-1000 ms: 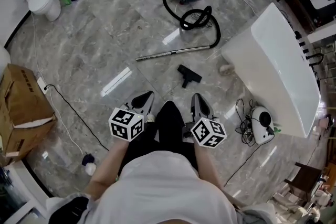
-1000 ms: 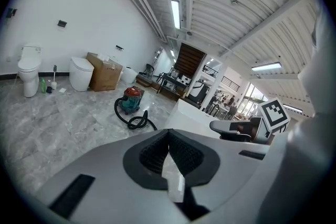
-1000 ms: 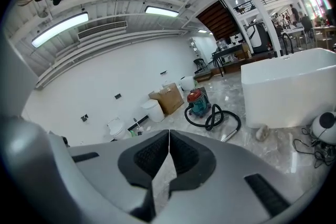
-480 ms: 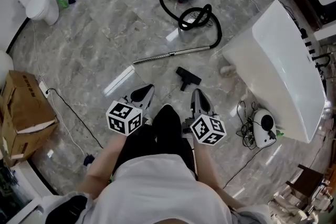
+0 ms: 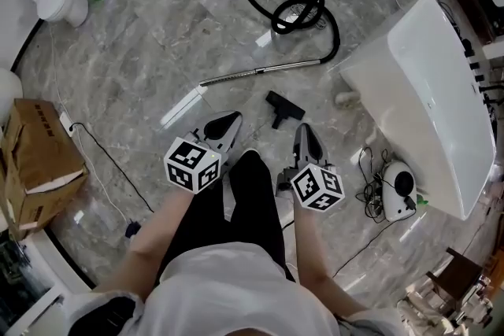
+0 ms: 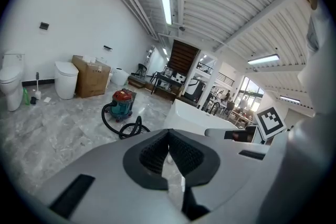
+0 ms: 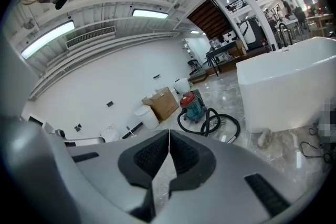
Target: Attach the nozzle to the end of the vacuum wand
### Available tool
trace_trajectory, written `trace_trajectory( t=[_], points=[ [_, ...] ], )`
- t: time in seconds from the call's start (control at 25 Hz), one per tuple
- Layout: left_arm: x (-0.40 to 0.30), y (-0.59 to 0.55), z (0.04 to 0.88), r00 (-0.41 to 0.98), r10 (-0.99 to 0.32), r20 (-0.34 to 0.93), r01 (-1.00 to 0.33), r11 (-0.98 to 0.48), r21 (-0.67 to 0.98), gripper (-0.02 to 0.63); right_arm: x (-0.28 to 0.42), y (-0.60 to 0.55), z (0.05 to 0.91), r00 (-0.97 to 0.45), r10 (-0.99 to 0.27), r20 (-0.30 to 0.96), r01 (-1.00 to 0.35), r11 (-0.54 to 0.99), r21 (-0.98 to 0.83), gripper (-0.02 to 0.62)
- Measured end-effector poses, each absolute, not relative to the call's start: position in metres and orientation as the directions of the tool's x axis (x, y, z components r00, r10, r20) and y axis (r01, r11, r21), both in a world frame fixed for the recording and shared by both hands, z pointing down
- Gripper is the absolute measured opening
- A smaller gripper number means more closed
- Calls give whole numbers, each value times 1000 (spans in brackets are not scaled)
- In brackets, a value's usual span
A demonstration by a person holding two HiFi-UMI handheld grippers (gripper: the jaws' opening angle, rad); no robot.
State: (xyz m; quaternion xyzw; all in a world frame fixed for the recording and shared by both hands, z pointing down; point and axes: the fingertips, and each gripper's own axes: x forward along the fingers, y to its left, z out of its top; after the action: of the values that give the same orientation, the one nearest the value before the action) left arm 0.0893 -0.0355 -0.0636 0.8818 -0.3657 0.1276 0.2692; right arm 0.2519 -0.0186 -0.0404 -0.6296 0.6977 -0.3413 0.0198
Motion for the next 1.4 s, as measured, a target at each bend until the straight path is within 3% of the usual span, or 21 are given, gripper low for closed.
trace_trajectory(
  t=[0.36, 0.56, 1.0, 1.4],
  points=[
    [80, -75, -4, 719, -537, 441, -690, -630, 357, 8, 262, -52, 12, -222, -911, 346, -891, 46, -452, 17],
    [61, -98, 54, 722, -540, 433, -690, -617, 380, 8, 267, -67, 63, -161, -928, 336, -918, 16, -397, 17],
    [27, -122, 237, 724, -543, 426, -687, -625, 371, 8, 269, -86, 232, -67, -953, 294, -914, -60, -402, 17],
    [-10, -136, 424, 714, -527, 460, -686, -656, 315, 8, 245, -103, 394, -103, -958, 269, -932, -2, -362, 17]
  ],
)
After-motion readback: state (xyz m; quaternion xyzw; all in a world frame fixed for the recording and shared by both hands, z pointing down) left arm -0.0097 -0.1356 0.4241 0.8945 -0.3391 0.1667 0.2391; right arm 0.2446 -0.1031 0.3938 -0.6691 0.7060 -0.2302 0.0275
